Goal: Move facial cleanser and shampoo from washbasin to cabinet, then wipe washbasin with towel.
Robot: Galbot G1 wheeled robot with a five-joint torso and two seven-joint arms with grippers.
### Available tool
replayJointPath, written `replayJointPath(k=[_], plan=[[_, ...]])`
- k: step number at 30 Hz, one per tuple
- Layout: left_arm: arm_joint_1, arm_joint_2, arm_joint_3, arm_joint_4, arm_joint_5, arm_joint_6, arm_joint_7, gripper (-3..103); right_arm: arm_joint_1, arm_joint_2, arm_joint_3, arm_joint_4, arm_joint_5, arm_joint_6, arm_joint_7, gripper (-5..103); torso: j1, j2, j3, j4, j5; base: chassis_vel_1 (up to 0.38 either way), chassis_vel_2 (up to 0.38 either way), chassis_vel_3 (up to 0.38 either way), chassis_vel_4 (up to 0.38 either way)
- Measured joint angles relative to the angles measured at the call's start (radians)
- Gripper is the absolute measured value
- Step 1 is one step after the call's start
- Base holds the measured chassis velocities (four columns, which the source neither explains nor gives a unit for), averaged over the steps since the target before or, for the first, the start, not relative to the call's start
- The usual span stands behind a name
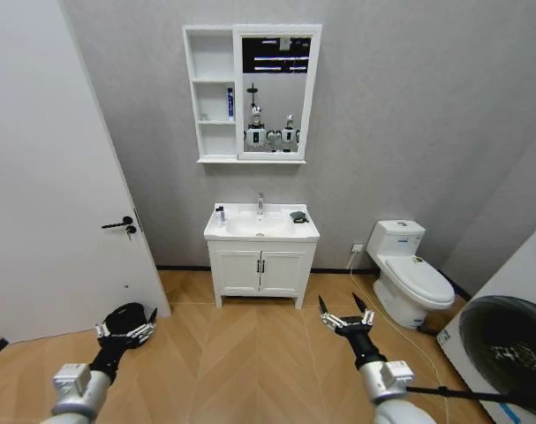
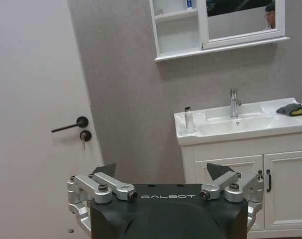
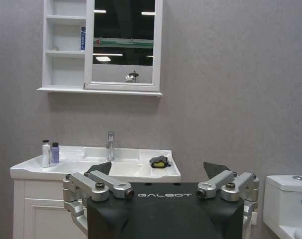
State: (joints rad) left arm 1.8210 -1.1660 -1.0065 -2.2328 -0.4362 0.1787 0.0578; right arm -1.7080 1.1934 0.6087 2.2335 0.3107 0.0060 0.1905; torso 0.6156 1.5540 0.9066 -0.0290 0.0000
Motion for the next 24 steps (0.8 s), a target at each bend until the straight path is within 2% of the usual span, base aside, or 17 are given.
replayJointPath(k=[4,8,16,19,24], plan=[[0.012,0.045,-0.058,0.027,-0.023,-0.016,0.025,100,-0.03,-0.038,0.053,0.0,0.053,0.004,-0.009,100,0.0,0.0,0.0,-0.0001,-0.0003,0.0,0.0,0.0,0.0],[0.011,0.066,-0.083,0.026,-0.048,-0.022,0.032,100,-0.041,-0.026,0.051,0.005,0.055,0.012,-0.014,100,0.0,0.0,0.0,-0.0001,-0.0001,0.0,0.0,0.0,0.0],[0.02,0.015,0.025,-0.085,-0.015,-0.01,0.014,100,-0.044,0.069,-0.047,0.031,-0.025,0.013,0.013,100,0.0,0.0,0.0,0.0,0.0,0.0,0.0,0.0,0.0],[0.027,0.007,0.033,-0.104,-0.014,-0.007,0.011,100,-0.055,0.082,-0.051,0.031,-0.034,0.017,0.02,100,0.0,0.0,0.0,0.0,0.0001,0.0,0.0,0.0,0.0],[0.026,0.007,0.024,-0.11,-0.017,-0.005,0.009,100,-0.056,0.096,-0.048,0.019,-0.045,0.067,0.02,100,0.0,0.0,0.0,-0.0001,0.0,0.0,0.0,0.0,0.0]])
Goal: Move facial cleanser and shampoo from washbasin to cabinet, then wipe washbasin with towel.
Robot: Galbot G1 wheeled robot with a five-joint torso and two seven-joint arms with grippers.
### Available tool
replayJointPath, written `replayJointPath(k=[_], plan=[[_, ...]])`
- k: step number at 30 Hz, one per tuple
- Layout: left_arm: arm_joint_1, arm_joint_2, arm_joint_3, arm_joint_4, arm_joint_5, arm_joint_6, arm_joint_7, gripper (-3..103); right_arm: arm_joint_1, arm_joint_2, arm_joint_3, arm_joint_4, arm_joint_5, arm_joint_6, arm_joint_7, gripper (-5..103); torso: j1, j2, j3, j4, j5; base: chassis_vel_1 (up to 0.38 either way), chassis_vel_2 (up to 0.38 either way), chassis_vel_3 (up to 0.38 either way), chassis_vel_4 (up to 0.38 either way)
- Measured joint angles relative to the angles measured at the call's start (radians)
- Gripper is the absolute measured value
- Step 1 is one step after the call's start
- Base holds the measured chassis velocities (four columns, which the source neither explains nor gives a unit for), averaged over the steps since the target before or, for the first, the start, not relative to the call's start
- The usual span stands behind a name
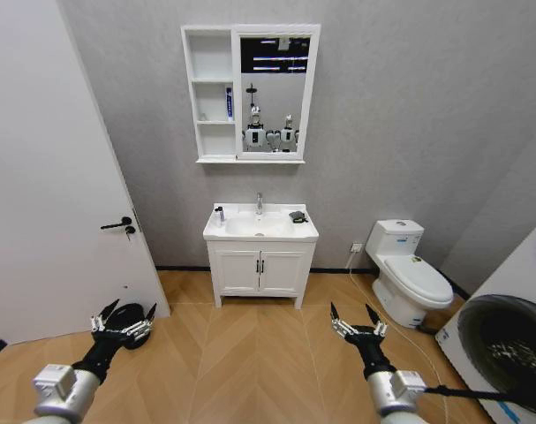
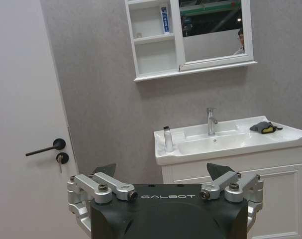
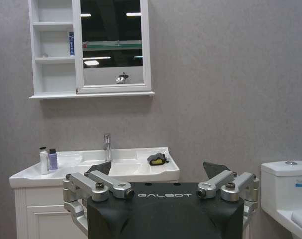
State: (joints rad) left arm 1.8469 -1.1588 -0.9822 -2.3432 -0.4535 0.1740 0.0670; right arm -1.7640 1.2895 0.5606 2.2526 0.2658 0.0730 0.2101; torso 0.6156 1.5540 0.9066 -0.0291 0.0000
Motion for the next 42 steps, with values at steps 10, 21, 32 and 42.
replayJointPath(k=[10,21,32,42], plan=[[0.003,-0.023,0.05,-0.016,0.039,0.001,0.006,100,-0.052,0.012,0.039,0.001,-0.072,0.088,-0.044,100,0.0,0.0,0.0,0.0001,0.0,0.0,0.0,0.0,0.0],[0.03,-0.04,0.048,-0.021,0.045,0.01,-0.001,100,-0.019,-0.041,0.062,0.002,0.006,0.036,-0.007,100,0.0,0.0,0.0,0.0002,0.0,0.0,0.0,0.0,0.0],[0.033,-0.024,0.064,0.005,0.064,-0.003,0.001,100,-0.035,-0.01,0.044,-0.001,-0.005,0.019,-0.001,100,0.0,0.0,0.0,-0.0002,-0.0002,0.0,0.0,0.0,0.0],[-0.019,-0.039,0.128,0.046,0.075,-0.002,-0.01,100,-0.07,0.013,0.048,0.014,-0.029,0.027,-0.001,100,0.0,0.0,0.0,0.0002,-0.0001,-0.118,0.115,0.124,-0.125]])
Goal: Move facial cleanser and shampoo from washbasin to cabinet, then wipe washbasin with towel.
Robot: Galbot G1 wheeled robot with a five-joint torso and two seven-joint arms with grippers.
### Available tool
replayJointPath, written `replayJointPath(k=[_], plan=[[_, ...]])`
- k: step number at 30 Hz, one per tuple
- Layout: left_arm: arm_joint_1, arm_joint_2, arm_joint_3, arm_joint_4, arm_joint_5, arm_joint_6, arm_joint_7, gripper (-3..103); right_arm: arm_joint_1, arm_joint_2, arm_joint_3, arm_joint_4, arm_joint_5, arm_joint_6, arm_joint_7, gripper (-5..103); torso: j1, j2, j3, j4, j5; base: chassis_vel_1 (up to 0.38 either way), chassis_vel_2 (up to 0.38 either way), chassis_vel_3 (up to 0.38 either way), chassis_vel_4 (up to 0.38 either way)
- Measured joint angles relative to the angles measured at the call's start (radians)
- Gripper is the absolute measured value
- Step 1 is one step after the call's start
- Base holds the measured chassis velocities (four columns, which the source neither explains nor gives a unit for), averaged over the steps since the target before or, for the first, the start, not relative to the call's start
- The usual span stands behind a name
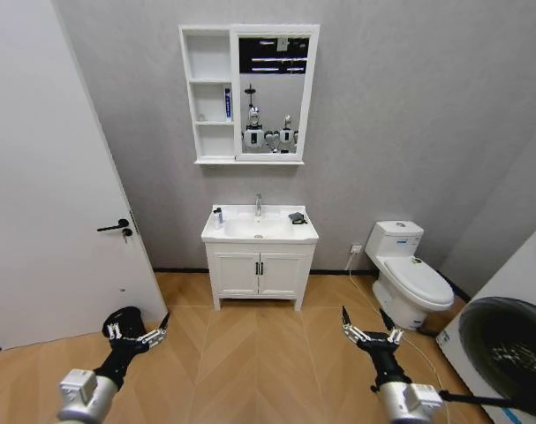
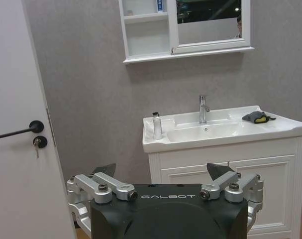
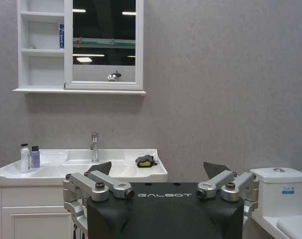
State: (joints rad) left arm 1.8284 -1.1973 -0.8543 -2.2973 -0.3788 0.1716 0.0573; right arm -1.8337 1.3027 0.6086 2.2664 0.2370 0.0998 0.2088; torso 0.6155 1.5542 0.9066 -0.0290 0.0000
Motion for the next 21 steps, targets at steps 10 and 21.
replayJointPath(k=[10,21], plan=[[-0.038,0.004,0.018,0.059,-0.004,0.001,-0.004,100,0.019,-0.013,-0.008,-0.03,0.012,0.002,-0.014,100,0.0,0.0,0.0,0.0001,0.0001,-0.232,0.248,0.247,-0.25],[-0.071,0.015,0.036,0.097,-0.013,0.002,-0.004,100,0.021,-0.002,-0.017,-0.047,0.004,0.006,-0.018,100,0.001,0.0,0.0,-0.0004,-0.0002,-0.282,0.288,0.292,-0.287]])
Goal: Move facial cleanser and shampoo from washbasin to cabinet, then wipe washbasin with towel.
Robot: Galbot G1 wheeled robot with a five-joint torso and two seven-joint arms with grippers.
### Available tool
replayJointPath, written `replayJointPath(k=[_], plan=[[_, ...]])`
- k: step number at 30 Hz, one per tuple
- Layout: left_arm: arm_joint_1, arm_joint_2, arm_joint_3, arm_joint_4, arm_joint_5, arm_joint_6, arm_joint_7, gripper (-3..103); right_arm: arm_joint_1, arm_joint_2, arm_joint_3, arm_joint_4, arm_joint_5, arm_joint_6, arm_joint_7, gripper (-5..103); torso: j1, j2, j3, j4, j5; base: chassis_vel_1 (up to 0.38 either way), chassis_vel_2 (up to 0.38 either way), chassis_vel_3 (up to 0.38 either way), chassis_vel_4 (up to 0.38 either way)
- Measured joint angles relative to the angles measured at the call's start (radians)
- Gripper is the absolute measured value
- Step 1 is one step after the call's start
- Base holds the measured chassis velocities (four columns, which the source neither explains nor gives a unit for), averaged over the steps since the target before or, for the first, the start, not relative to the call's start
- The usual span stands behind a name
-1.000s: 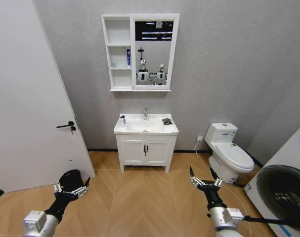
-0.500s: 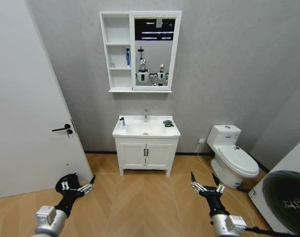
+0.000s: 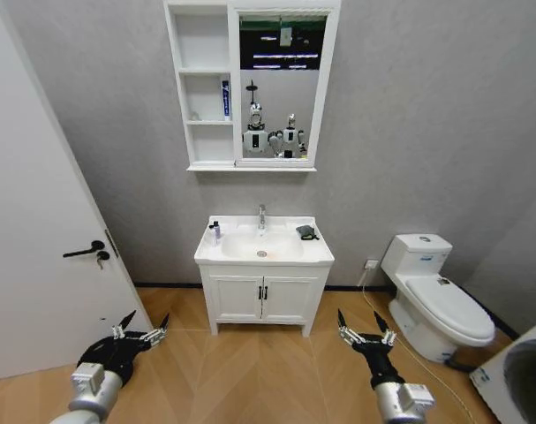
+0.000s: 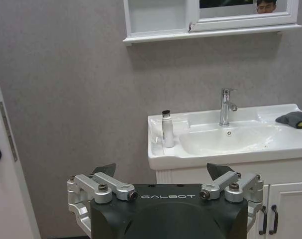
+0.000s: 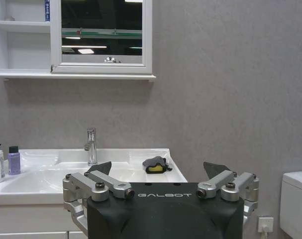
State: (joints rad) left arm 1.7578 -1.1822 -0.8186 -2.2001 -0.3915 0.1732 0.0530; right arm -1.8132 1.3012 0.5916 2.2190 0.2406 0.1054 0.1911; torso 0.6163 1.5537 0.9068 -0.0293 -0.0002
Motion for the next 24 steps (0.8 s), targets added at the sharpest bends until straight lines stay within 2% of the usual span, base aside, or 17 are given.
replayJointPath(k=[3,24], plan=[[-0.003,-0.003,0.006,0.004,0.004,0.0,0.0,100,0.0,0.001,-0.002,-0.002,-0.003,0.002,-0.002,100,0.0,0.0,0.0,0.0005,0.0002,-0.234,0.229,0.217,-0.24],[0.0,-0.008,0.014,-0.01,0.02,0.003,-0.004,100,0.011,-0.006,0.0,-0.019,-0.007,0.011,-0.004,100,-0.001,0.0,0.0,0.0004,0.0,-0.219,0.221,0.225,-0.224]])
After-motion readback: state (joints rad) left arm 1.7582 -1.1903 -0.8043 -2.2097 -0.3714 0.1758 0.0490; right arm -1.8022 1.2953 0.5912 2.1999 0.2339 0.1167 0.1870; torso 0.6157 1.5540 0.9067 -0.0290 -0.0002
